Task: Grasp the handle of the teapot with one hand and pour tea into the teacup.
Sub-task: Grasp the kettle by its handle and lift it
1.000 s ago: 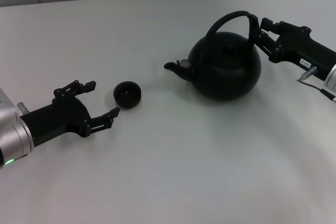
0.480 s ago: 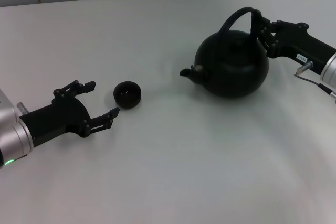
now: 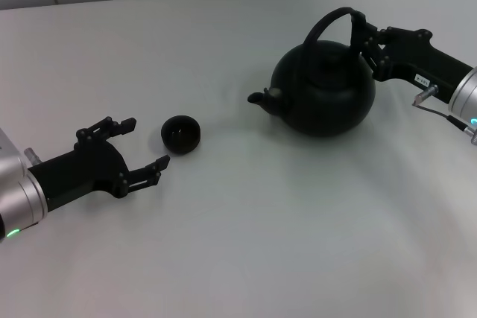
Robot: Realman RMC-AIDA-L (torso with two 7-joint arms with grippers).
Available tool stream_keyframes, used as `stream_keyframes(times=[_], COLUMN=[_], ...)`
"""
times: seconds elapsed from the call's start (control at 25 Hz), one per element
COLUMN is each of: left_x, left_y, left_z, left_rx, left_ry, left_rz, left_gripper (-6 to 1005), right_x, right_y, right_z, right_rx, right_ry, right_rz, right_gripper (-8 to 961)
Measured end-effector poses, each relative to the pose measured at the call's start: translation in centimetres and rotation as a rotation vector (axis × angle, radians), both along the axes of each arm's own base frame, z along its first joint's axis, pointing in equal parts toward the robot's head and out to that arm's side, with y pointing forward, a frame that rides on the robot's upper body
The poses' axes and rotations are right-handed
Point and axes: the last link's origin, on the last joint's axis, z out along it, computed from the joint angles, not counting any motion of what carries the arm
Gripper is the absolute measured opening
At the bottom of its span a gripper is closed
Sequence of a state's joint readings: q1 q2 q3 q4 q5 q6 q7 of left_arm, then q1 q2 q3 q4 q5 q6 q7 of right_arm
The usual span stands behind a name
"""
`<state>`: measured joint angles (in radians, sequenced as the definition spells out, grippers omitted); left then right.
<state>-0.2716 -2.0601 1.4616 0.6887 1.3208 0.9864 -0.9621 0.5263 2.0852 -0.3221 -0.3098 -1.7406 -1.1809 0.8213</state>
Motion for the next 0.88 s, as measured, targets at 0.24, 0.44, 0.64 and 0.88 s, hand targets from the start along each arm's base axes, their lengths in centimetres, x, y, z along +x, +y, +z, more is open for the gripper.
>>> stream_keyframes(times=[0.24, 0.44, 0.64, 0.88], left_x=[-0.1, -0.1, -0.1, 0.2], left_y=[-0.1, -0.1, -0.2, -0.2], left_z=[0.0, 0.0, -0.1, 0.0], left_rx=[0.001, -0.001, -0.005, -0.010], left_ry=[0.000, 0.000, -0.002, -0.011], left_rz=[0.003, 0.003, 0.001, -0.007], left_gripper=[855, 855, 855, 854], right_x=[-0.1, -0.3, -1.0, -2.6], right_y=[-0.3, -0.4, -0.1, 0.9], right_z=[0.5, 1.0, 1.3, 1.7], right_rx=[0.043, 0.057, 0.073, 0.091], right_ry=[0.015, 0.023, 0.011, -0.015], right_rz=[0.027, 0.050, 0.096, 0.171], right_gripper=[81, 81, 81, 80])
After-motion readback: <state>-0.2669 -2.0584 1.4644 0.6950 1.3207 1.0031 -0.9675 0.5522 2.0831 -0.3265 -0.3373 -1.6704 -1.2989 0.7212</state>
